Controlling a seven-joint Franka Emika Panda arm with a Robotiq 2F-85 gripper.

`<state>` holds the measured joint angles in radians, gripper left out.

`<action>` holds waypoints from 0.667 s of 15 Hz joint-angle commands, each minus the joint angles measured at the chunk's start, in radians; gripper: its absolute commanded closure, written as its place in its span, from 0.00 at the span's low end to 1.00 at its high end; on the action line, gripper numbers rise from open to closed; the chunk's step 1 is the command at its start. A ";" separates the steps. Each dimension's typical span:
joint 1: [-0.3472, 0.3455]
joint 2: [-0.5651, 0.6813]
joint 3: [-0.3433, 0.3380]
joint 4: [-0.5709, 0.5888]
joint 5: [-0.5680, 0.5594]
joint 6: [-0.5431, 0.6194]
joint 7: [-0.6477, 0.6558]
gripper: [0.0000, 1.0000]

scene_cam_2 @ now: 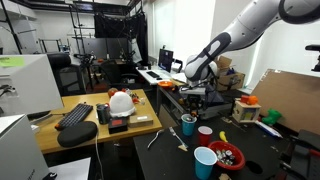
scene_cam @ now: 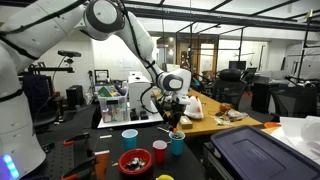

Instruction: Take the orange object out of the blue cup and place it inside the red bowl

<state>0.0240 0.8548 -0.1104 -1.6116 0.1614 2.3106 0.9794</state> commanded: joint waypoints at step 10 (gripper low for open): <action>-0.060 -0.192 -0.021 -0.339 -0.038 -0.002 -0.496 0.86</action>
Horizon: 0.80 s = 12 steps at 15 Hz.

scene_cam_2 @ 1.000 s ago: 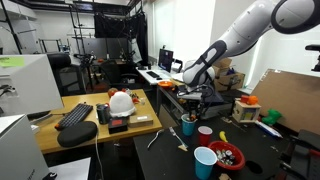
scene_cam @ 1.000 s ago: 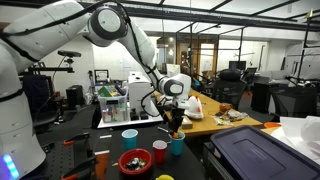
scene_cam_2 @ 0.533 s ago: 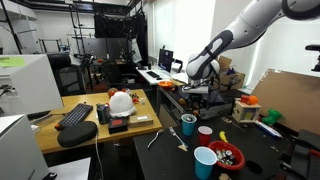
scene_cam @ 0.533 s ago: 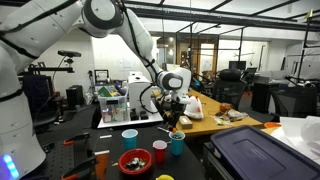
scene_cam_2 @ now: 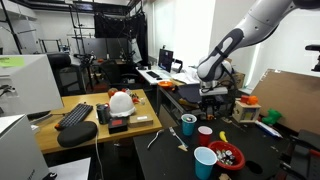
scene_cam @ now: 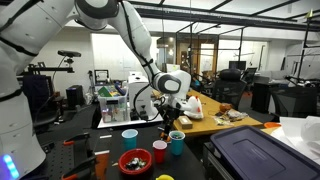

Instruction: Take the orange object out of the blue cup and place it inside the red bowl

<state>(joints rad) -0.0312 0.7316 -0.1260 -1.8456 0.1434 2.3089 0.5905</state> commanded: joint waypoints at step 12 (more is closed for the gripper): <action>-0.092 -0.157 0.084 -0.257 -0.004 -0.198 -0.634 0.86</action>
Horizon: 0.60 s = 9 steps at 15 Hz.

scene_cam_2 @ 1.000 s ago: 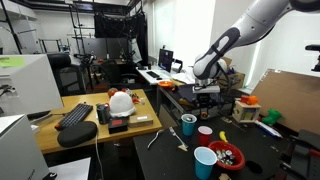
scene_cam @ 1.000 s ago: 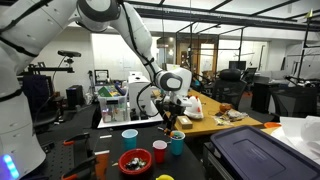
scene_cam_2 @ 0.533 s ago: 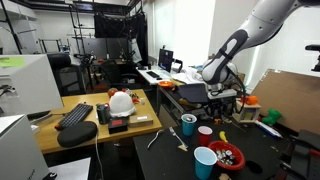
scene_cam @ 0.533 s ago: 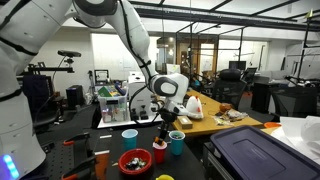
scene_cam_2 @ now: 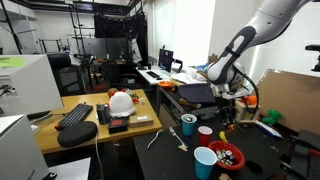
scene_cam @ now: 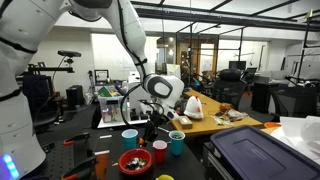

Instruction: Take the orange object out of the blue cup and place it inside the red bowl

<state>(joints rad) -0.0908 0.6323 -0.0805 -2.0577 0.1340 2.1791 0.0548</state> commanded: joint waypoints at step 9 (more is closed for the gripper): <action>-0.045 -0.053 0.131 -0.032 0.046 -0.193 -0.291 0.20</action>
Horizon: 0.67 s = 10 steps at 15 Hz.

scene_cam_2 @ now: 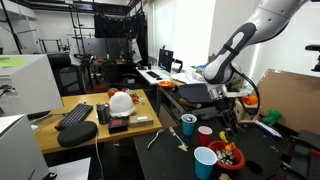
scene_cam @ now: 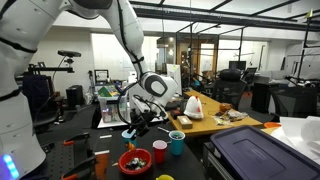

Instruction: Take the orange object out of the blue cup and place it inside the red bowl

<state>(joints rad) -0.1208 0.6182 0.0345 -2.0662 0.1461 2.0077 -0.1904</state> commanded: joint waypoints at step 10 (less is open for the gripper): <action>-0.015 -0.118 0.016 -0.040 0.170 0.239 0.004 0.00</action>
<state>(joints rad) -0.1315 0.5620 0.0421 -2.0662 0.2750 2.1897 -0.2053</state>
